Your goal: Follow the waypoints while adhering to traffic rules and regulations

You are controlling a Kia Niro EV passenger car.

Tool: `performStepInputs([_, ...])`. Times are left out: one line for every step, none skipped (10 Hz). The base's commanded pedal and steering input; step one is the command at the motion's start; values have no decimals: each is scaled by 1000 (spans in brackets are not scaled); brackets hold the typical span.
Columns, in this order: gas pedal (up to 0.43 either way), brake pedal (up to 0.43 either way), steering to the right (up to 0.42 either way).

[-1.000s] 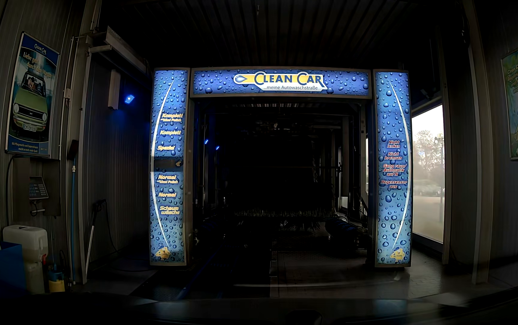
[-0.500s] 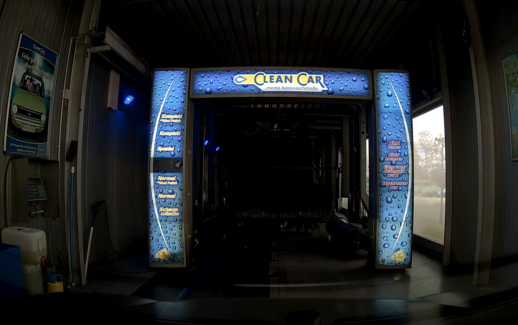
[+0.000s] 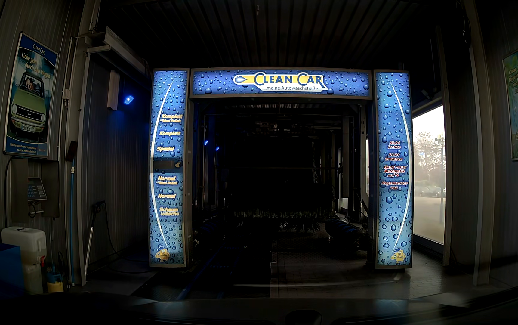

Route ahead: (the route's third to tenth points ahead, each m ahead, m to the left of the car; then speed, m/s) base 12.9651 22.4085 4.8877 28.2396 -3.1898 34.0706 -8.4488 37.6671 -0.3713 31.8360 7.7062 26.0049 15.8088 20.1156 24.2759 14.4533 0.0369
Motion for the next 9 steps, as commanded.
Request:
performStepInputs([0, 287, -14])
performStepInputs([0, 293, -14])
performStepInputs([0, 293, -14])
performStepInputs([0, 293, -14])
performStepInputs([0, 299, -14])
performStepInputs([0, 299, -14])
performStepInputs([0, 299, -14])
performStepInputs([0, 305, -14])
performStepInputs([0, 305, -14])
